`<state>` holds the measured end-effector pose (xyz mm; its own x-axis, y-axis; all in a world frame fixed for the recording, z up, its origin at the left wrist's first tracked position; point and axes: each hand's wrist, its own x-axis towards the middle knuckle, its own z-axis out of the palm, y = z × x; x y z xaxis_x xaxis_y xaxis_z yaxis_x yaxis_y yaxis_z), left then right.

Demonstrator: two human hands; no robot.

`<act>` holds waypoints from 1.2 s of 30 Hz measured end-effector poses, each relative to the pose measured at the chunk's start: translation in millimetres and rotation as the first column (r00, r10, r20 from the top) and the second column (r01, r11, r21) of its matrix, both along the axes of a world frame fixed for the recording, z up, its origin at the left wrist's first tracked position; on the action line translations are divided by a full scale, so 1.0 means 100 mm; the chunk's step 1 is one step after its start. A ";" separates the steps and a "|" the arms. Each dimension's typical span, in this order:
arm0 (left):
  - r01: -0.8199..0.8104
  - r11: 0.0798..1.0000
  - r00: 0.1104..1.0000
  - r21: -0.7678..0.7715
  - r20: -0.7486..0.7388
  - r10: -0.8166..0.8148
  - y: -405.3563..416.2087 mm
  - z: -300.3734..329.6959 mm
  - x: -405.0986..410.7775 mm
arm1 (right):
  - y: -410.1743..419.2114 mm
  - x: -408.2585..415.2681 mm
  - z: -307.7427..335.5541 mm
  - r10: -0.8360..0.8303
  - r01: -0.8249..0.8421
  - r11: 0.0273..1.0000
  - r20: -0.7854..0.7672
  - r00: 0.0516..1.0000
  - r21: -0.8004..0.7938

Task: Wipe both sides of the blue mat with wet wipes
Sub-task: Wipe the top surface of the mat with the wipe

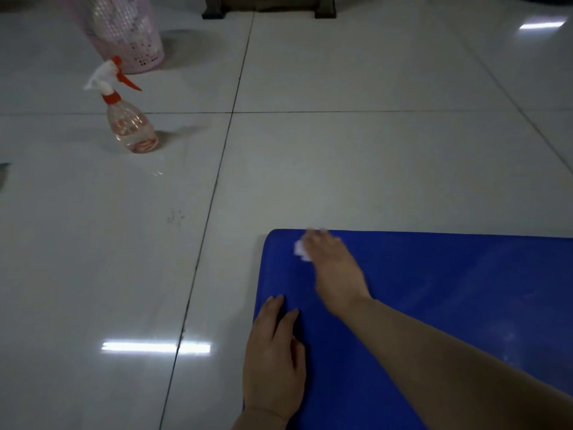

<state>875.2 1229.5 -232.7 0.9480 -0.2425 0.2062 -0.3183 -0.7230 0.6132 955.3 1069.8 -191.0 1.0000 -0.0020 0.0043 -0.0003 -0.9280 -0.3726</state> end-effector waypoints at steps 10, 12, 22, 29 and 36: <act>-0.009 1.000 0.997 0.008 0.074 0.009 -0.01 -0.01 0.02 | 0.34 0.22 0.07 0.022 -0.017 0.999 -0.118 0.993 0.048; -0.009 1.000 0.997 0.011 0.073 0.008 0.00 -0.01 0.04 | 0.44 0.25 0.11 0.176 -0.174 0.984 -0.139 0.974 0.028; -0.023 1.000 0.999 0.000 0.028 0.023 -0.02 0.04 0.01 | -0.18 -0.17 0.08 -0.317 0.315 0.948 -0.053 0.947 -0.054; 0.020 0.998 1.000 -0.051 0.020 -0.019 0.00 0.05 0.04 | 0.44 0.10 0.09 0.293 -0.299 0.954 -0.160 0.943 -0.010; -0.001 1.000 1.000 -0.016 -0.030 0.000 -0.01 0.03 0.00 | -0.33 -0.44 0.10 -0.214 0.202 0.971 -0.087 0.973 -0.127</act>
<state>874.7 1228.5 -230.1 0.9540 -0.2389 0.1814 -0.2991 -0.7134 0.6338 911.5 1036.8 -180.7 0.9730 -0.2156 -0.0820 -0.2295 -0.9405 -0.2506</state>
